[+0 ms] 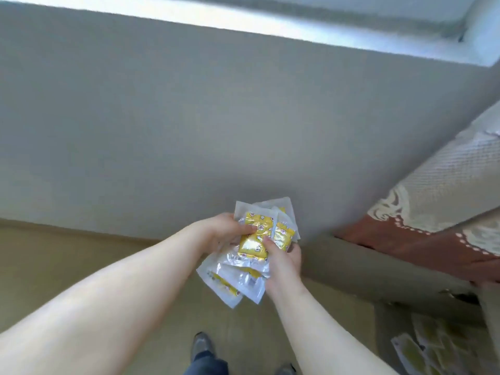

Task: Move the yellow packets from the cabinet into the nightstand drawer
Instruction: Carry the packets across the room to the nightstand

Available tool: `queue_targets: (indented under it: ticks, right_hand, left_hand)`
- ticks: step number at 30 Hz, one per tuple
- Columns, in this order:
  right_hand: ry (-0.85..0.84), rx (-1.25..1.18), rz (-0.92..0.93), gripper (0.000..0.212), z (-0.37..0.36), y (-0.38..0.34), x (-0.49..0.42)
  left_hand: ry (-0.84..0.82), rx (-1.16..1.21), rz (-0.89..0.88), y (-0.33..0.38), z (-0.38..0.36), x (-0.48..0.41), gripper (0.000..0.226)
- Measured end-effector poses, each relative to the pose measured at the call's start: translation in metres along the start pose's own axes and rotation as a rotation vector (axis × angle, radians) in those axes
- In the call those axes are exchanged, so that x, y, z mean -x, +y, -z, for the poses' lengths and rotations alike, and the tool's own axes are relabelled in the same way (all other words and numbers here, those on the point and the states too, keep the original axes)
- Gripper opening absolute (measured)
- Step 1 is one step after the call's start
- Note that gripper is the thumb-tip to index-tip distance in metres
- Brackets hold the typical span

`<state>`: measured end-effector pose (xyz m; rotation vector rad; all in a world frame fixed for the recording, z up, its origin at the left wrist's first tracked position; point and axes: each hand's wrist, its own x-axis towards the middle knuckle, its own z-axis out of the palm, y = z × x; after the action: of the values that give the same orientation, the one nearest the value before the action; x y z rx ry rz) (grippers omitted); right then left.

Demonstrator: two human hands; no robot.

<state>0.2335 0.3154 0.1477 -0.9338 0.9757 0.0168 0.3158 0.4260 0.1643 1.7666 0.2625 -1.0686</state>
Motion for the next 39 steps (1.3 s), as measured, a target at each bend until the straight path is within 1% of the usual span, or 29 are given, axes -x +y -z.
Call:
queue_targets:
  ticks: [1, 2, 5, 9, 13, 17, 20, 22, 23, 26, 27, 30, 31, 33, 35, 39]
  right_hand:
    - [-0.058, 0.028, -0.001, 0.035, -0.032, 0.004, 0.008]
    - [-0.114, 0.047, -0.004, 0.034, -0.060, 0.009, 0.015]
    - [-0.286, 0.112, -0.001, 0.032, -0.143, 0.022, 0.036]
    - [-0.509, 0.223, -0.016, 0.024, -0.248, 0.049, 0.070]
    - [-0.712, 0.355, -0.010, 0.026, -0.335, 0.086, 0.104]
    - [-0.900, 0.459, -0.037, 0.026, -0.418, 0.126, 0.134]
    - [-1.034, 0.534, -0.069, 0.025, -0.482, 0.157, 0.155]
    - [-1.131, 0.568, -0.087, 0.025, -0.525, 0.178, 0.167]
    - [-1.172, 0.585, -0.104, 0.023, -0.547, 0.189, 0.173]
    - [-1.242, 0.647, -0.171, 0.018, -0.607, 0.221, 0.194]
    - [-1.264, 0.666, -0.200, 0.017, -0.624, 0.232, 0.201]
    - [-1.321, 0.715, -0.286, 0.016, -0.669, 0.267, 0.226]
    - [-1.342, 0.735, -0.316, 0.017, -0.681, 0.280, 0.236]
    - [-1.380, 0.790, -0.370, 0.016, -0.700, 0.306, 0.254]
    - [-1.406, 0.839, -0.415, 0.014, -0.717, 0.330, 0.270]
    - [-1.447, 0.915, -0.457, 0.018, -0.755, 0.390, 0.303]
  left_hand:
    - [0.038, 0.014, 0.012, -0.001, 0.035, 0.010, 0.042]
    - [0.076, 0.042, 0.018, -0.003, 0.066, 0.020, 0.048]
    - [0.176, 0.182, -0.033, -0.014, 0.151, 0.055, 0.033]
    - [0.259, 0.418, -0.152, -0.049, 0.257, 0.105, 0.034]
    - [0.351, 0.510, -0.191, -0.089, 0.335, 0.155, 0.035]
    - [0.430, 0.536, -0.202, -0.140, 0.400, 0.198, 0.046]
    - [0.526, 0.594, -0.174, -0.175, 0.449, 0.224, 0.046]
    - [0.613, 0.666, -0.198, -0.193, 0.481, 0.238, 0.050]
    - [0.670, 0.716, -0.211, -0.201, 0.497, 0.244, 0.047]
    - [0.804, 0.862, -0.246, -0.218, 0.535, 0.262, 0.033]
    - [0.848, 0.906, -0.257, -0.224, 0.547, 0.268, 0.034]
    - [1.004, 1.034, -0.273, -0.248, 0.576, 0.285, 0.053]
    - [1.056, 1.084, -0.268, -0.258, 0.585, 0.291, 0.055]
    - [1.143, 1.164, -0.255, -0.278, 0.599, 0.303, 0.044]
    - [1.196, 1.191, -0.227, -0.298, 0.612, 0.313, 0.032]
    - [1.262, 1.218, -0.204, -0.348, 0.656, 0.338, 0.030]
